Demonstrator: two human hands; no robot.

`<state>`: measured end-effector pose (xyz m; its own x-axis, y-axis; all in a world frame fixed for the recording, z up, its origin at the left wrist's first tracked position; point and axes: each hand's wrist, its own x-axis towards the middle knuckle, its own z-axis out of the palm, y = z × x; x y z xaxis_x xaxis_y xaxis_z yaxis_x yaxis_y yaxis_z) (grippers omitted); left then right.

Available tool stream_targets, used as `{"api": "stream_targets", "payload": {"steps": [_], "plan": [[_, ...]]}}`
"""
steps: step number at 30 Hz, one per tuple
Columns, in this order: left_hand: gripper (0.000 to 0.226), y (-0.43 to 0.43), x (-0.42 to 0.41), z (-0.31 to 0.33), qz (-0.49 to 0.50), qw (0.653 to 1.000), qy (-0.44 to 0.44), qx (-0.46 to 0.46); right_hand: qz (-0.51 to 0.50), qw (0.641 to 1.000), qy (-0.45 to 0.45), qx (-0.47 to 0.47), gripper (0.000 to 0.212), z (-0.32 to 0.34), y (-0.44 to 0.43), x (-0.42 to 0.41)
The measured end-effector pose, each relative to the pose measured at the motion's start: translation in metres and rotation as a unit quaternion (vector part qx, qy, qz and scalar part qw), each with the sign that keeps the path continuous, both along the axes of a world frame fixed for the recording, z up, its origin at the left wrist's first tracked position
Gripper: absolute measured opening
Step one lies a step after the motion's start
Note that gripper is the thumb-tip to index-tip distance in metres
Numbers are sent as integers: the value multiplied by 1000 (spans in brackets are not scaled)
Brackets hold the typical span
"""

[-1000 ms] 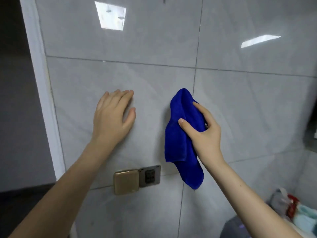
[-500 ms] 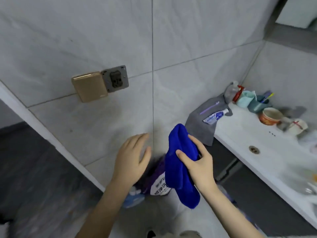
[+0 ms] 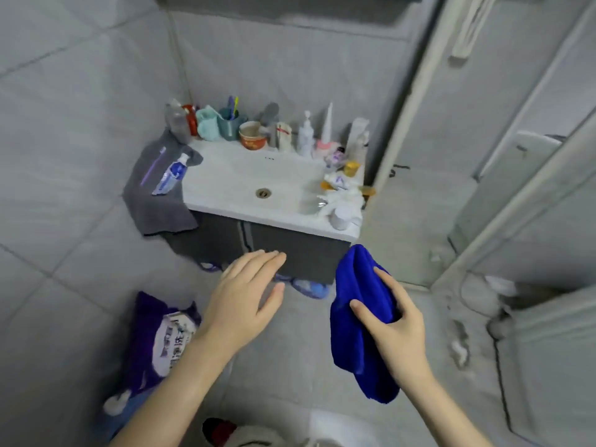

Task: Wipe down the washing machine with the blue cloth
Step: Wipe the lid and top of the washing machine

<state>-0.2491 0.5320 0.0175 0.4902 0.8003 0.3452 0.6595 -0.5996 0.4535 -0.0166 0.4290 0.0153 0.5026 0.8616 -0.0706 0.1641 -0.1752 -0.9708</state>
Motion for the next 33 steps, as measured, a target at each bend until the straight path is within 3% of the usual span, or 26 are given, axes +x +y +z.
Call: {"api": "stream_targets", "payload": {"steps": [4,9,15,26,33], "plan": [[46,-37,123,-11,-134,991,-11,-18,-145,989,0,-7,58,-1,-84,77],[45,-91,241,-19,-304,952,23,-28,-295,955,36,-4,57,-4,-175,141],[44,-105,365,-16,-410,912,6,-16,-425,904,44,17,56,-5,-230,207],[45,-101,605,-29,-520,854,1,-31,-543,840,21,20,58,-7,-244,383],[47,-102,748,-12,-552,833,-11,-21,-566,824,11,22,57,5,-258,499]]}}
